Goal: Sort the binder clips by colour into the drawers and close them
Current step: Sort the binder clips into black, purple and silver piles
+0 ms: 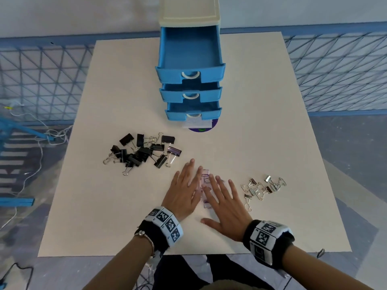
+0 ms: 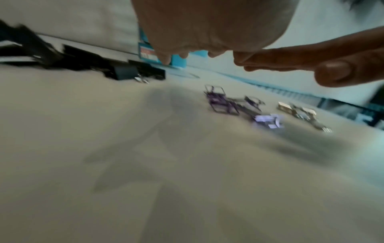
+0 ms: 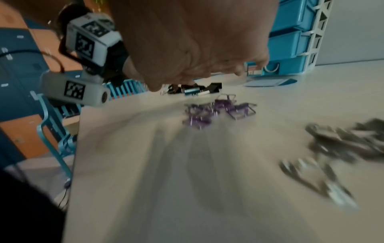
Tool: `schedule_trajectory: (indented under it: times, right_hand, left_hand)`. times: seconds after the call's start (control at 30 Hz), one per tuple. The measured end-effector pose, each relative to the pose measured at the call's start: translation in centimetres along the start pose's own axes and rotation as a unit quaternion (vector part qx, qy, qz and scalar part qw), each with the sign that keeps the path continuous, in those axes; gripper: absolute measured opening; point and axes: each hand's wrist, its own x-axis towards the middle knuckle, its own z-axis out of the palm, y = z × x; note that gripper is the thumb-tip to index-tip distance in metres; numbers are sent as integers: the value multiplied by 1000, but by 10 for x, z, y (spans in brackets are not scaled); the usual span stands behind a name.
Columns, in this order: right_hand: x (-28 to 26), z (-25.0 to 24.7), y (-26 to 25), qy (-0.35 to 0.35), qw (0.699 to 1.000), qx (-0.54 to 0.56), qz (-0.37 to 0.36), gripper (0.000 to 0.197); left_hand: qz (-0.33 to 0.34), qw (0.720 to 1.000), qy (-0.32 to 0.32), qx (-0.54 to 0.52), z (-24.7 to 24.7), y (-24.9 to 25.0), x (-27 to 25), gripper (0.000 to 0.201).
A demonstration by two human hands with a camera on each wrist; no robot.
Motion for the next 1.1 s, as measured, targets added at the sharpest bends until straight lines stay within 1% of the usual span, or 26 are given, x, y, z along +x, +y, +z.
schedule_trajectory:
  times: [0.1, 0.2, 0.27, 0.33, 0.37, 0.4, 0.47, 0.57, 0.67, 0.73, 0.77, 0.83, 0.93, 1.0, 1.1]
  right_hand:
    - [31, -28, -16, 37, 999, 14, 10, 81]
    - [81, -51, -37, 53, 997, 43, 21, 82]
    - [113, -62, -52, 50, 995, 81, 24, 90]
    - [140, -63, -63, 25, 994, 100, 38, 103]
    - [152, -63, -69, 10, 993, 103, 51, 106]
    - [162, -63, -74, 1, 993, 103, 63, 103]
    - [177, -57, -83, -21, 992, 96, 80, 95]
    - [195, -46, -89, -38, 990, 84, 106, 96]
    - [208, -35, -91, -33, 988, 76, 128, 100]
    - [213, -31, -96, -26, 989, 76, 128, 102]
    - [214, -29, -99, -14, 989, 75, 123, 100]
    - [213, -27, -108, -9, 992, 62, 110, 95]
    - [208, -21, -128, -16, 993, 40, 109, 90]
    - [201, -13, -144, -7, 994, 41, 100, 91]
    - [190, -1, -163, 5, 996, 44, 80, 89]
  left_hand:
    - [-40, 996, 80, -24, -30, -28, -10, 63]
    - [-119, 983, 132, -36, -60, -71, -20, 71]
    - [-179, 973, 140, -37, -79, -96, -25, 79]
    - [-231, 964, 120, -48, -93, -119, -26, 81]
    - [-245, 962, 107, -49, -97, -129, -24, 79]
    - [-252, 962, 93, -45, -101, -138, -22, 77]
    - [-249, 966, 61, -28, -101, -156, -18, 75]
    - [-206, 978, 25, -1, -95, -178, -7, 76]
    - [-158, 987, -12, 27, -87, -192, 4, 83]
    - [-141, 989, -26, 33, -83, -197, 9, 86]
    - [-136, 990, -31, 30, -82, -199, 11, 85]
    - [-125, 992, -29, 21, -82, -202, 8, 77]
    - [-119, 993, -6, 6, -78, -205, -12, 76]
    - [-128, 992, 16, -11, -72, -205, -31, 72]
    - [-153, 987, 21, -31, -62, -205, -60, 70]
